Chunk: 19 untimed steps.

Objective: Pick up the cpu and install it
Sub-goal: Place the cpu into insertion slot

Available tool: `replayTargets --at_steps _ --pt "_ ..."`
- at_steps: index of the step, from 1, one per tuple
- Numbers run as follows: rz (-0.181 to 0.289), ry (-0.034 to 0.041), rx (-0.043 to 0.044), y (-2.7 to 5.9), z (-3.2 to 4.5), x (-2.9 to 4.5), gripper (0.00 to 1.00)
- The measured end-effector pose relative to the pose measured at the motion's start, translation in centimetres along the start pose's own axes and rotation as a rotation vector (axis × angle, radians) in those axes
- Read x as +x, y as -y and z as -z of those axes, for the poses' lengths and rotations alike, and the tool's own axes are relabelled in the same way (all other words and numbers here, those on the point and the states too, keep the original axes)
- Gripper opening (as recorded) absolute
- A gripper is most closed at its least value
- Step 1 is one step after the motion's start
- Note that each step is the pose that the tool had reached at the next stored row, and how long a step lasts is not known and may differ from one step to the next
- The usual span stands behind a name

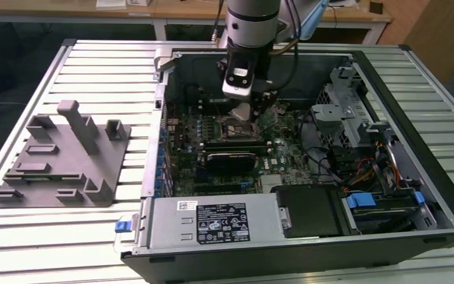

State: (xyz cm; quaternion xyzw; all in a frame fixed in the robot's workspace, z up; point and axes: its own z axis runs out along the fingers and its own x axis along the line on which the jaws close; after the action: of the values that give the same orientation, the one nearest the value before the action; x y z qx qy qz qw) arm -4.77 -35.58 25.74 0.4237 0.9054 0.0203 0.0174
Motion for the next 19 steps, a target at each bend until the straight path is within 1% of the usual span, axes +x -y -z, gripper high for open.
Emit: replayTargets --at_steps 19 --pt "-0.344 0.0177 0.0049 0.01 -0.28 0.01 0.54"
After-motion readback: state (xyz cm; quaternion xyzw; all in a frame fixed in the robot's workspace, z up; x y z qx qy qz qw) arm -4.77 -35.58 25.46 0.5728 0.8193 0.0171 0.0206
